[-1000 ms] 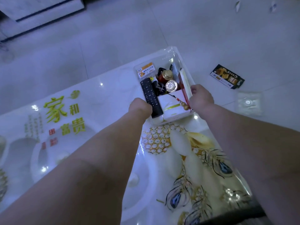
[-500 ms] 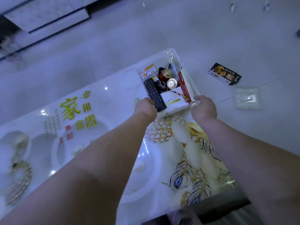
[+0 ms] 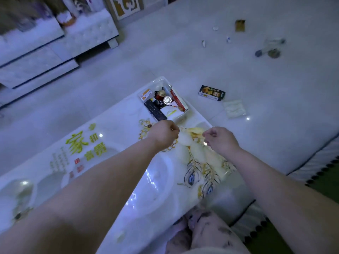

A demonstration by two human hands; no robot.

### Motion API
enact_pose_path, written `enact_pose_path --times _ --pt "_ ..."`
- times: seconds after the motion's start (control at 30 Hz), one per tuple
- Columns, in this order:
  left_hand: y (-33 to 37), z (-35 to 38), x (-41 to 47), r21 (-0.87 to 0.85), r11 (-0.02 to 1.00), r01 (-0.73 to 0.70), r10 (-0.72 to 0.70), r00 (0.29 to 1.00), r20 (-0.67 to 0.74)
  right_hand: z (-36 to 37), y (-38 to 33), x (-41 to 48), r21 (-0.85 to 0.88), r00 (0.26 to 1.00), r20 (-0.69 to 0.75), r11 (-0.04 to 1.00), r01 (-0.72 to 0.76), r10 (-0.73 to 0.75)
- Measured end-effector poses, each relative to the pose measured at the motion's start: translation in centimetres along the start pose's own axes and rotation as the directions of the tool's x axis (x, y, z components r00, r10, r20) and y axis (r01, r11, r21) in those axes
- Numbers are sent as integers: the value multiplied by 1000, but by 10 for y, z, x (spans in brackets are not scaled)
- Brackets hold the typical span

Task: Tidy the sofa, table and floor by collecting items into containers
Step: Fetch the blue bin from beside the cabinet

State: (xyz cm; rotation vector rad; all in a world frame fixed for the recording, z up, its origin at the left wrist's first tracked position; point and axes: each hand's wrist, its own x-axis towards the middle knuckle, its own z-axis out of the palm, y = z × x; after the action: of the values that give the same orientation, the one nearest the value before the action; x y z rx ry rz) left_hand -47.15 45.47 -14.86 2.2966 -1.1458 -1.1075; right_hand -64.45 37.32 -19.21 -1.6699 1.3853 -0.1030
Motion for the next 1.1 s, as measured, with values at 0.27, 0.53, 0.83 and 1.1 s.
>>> enact_pose_path --times 0.27,0.53,0.83,1.1 --pt "66 14 -46 90 971 -219 217 976 36 -73 25 -59 -29 984 -170 998 -57 51" --pt "186 43 11 93 945 -314 310 949 46 -197 60 -29 -6 942 -321 994 -108 100" --pt "341 140 117 18 978 -207 205 976 75 -359 130 64 66 978 -206 997 -26 39" --pt "428 132 157 -84 980 -181 184 983 22 -446 116 140 -21 985 -163 998 58 -61"
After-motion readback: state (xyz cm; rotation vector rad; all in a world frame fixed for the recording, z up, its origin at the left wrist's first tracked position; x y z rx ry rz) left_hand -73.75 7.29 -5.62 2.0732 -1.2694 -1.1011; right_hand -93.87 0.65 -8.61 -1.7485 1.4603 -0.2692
